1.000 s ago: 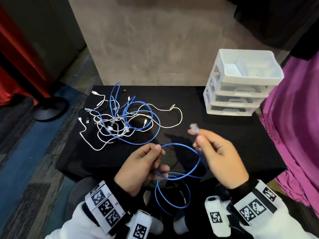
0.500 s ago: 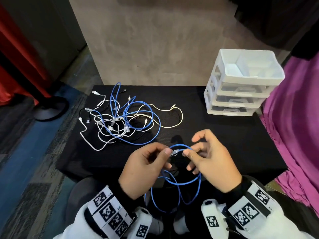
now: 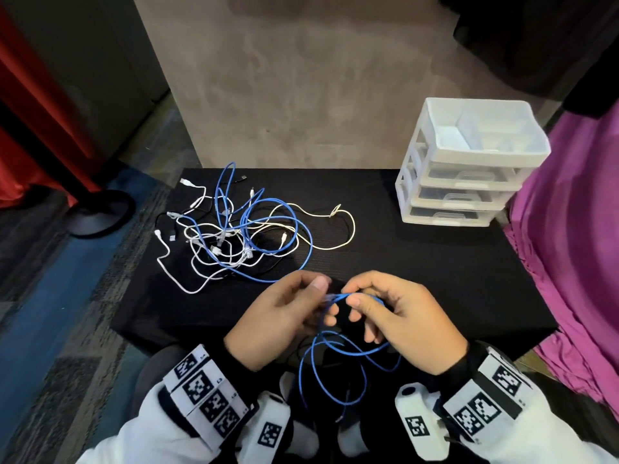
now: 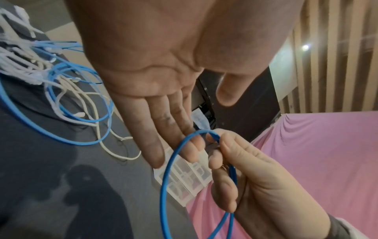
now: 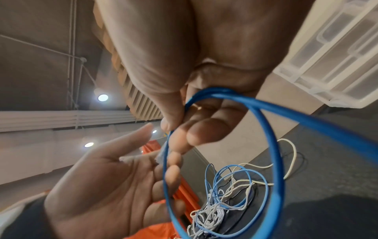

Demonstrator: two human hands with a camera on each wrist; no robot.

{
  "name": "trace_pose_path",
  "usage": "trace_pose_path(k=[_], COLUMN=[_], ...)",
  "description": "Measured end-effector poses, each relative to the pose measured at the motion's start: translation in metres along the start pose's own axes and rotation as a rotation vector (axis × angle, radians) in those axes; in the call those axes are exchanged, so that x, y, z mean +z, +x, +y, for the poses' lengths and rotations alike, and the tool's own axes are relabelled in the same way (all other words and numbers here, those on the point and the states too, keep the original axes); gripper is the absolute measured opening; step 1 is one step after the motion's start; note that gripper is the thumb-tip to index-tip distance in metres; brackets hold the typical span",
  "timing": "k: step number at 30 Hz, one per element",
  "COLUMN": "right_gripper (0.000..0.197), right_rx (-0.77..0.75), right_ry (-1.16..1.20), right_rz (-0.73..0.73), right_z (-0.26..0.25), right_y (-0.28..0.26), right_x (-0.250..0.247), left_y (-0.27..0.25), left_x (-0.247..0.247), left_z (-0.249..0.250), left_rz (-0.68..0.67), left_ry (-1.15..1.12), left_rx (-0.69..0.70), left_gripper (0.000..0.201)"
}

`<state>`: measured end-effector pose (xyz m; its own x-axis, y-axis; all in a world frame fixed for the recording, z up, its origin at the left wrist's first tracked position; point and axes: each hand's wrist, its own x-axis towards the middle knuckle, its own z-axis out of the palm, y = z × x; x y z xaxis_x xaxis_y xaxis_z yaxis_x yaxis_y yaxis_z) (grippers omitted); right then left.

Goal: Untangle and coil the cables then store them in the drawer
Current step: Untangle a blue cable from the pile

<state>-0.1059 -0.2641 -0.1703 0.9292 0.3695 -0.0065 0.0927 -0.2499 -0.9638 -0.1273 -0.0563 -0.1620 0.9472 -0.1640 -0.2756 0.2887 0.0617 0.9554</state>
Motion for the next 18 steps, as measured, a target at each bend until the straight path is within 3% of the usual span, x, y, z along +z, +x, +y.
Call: trace_pose_path(k=[4,8,11,13,15,18], right_gripper=[0.008,0.005,0.015,0.012,0.008,0.006], right_rx=[0.002,0.051,0.029,-0.051,-0.143,-0.175], right_ry=[0.023,0.009,-0.039,-0.178,-0.318,-0.319], right_rz=[-0.041,-0.105,-0.068,-0.082,-0.132,-0.137], right_z=[0.000,0.011,0.012,0.006,0.000,-0.003], right_y=[0.002,0.003,0.004,0.007,0.012,0.017], right_x=[0.001,-0.010,-0.017,-0.017,-0.014,-0.011], left_y=[0.008,0.015,0.011,0.008,0.009,0.012], left_x=[-0.001,-0.017,-0.021,-0.015,-0.005,0.002], left_z=[0.004,0.012,0.019,0.020,0.021,0.024], left_rz=[-0.029,0.066,-0.073,-0.174,-0.200,-0.188], left_ry=[0.157,0.036,0.038,0.099,0.157,0.201], left_rx=[0.071,0.043,-0.108,-0.157,-0.139,-0.074], left_gripper=[0.016,0.020,0.020,0.031,0.039,0.035])
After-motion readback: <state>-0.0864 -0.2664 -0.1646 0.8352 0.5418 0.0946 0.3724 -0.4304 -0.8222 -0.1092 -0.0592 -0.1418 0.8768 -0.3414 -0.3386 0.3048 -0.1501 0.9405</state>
